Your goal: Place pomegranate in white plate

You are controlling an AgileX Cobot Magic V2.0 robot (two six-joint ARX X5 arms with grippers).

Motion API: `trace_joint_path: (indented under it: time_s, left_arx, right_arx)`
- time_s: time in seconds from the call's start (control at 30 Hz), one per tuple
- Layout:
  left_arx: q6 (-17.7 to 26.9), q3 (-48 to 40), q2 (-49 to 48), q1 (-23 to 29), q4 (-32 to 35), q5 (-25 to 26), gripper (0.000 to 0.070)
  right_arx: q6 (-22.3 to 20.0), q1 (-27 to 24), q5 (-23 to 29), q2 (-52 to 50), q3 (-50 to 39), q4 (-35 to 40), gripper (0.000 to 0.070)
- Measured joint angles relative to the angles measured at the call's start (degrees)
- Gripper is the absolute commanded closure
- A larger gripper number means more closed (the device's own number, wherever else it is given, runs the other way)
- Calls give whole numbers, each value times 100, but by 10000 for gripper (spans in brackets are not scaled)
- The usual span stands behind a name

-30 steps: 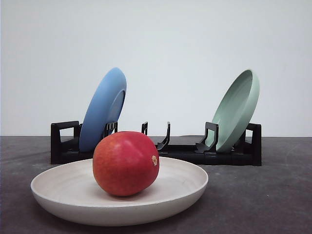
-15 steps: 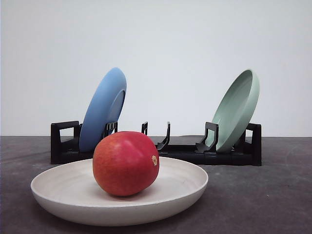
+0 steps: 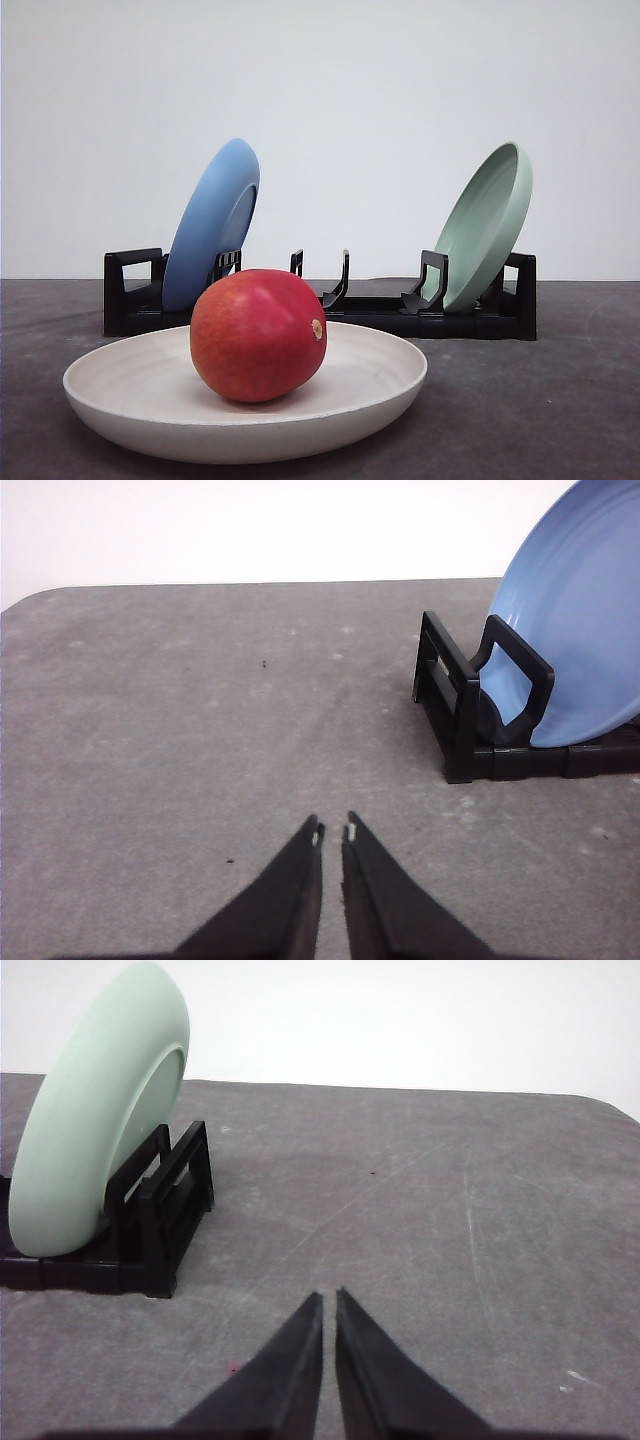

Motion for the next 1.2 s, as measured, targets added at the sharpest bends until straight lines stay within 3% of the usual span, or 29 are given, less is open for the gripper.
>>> trace_joint_path:
  time_s: [1.2]
  left_arx:
    - [-1, 0, 0, 0, 1, -1, 683]
  right_arx:
    - [-1, 0, 0, 0, 0, 0, 683]
